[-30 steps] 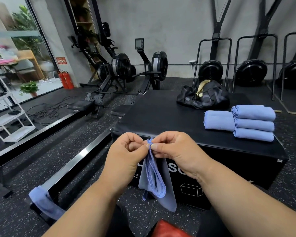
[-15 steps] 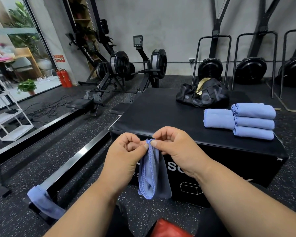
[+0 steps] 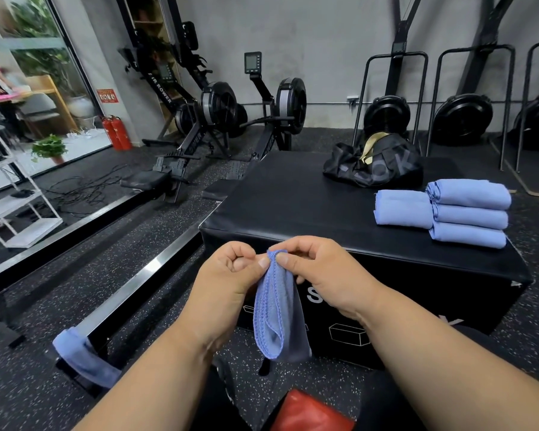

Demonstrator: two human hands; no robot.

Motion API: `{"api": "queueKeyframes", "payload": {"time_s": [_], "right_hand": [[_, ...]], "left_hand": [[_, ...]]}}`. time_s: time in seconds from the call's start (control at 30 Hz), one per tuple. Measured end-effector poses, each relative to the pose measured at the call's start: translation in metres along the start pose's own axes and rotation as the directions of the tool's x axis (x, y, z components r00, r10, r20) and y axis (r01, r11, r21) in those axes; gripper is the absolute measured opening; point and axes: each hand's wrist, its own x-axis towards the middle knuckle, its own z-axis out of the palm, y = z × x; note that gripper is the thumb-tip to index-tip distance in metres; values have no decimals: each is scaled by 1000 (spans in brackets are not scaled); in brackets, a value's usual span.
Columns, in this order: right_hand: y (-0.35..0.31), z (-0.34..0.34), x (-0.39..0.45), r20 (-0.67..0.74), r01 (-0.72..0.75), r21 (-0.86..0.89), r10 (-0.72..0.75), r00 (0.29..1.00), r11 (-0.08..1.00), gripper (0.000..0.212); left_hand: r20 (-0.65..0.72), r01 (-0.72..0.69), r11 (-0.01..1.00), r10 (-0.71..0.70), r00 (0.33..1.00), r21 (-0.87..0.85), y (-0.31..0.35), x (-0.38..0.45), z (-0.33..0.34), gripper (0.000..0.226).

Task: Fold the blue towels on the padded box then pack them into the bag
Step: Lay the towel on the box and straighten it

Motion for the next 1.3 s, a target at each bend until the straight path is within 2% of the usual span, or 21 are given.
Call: {"api": "queueKeyframes", "payload": {"time_s": [0.17, 0.23, 0.33, 0.5, 0.63, 0.67, 0.77, 0.87, 1.0, 1.13, 1.2, 1.3], "right_hand": [[8, -2, 3, 15, 11, 18, -12, 1000, 1000, 2], [8, -4, 3, 30, 28, 47, -29, 999, 998, 2], [5, -9, 2, 22, 48, 66, -50, 999, 997, 6], [-2, -24, 6, -97, 97, 108, -86, 992, 989, 7], [-9, -32, 8, -122, 112, 244, -84, 989, 963, 3], [-11, -33, 8, -119, 114, 268, -84, 989, 957, 4], [-12, -35, 7, -109, 133, 314, -103, 989, 940, 28], [-15, -34, 5, -104, 131, 336, -101, 989, 933, 21], [-16, -34, 2, -66, 127, 367, -111, 992, 921, 40], [-16, -33, -2, -64, 118, 387, -101, 993, 915, 25], [-15, -31, -5, -80, 104, 406, -78, 994, 908, 14], [-15, -25, -8, -89, 91, 433, -58, 994, 897, 9]], "left_hand": [[-7, -4, 1000, 4, 1000, 15, -2, -2, 3, 29], [7, -14, 999, 14, 1000, 29, -2, -4, 4, 25], [41, -67, 981, 61, 997, 179, 1, -5, 2, 13], [138, -157, 825, 96, 986, 543, 8, -9, -13, 23], [210, -205, 640, 70, 975, 740, 17, -17, -18, 9], [215, -210, 614, 66, 974, 761, 19, -19, -19, 7], [220, -223, 529, 70, 973, 819, 23, -21, -20, 5], [234, -236, 482, 65, 970, 844, 24, -21, -19, 6], [229, -238, 429, 72, 971, 871, 21, -23, -11, 12], [248, -245, 400, 47, 968, 883, 11, -23, -6, 28], [249, -256, 390, 70, 966, 885, 6, -23, -2, 27], [222, -248, 407, 111, 969, 879, 1, -24, 3, 27]]}}
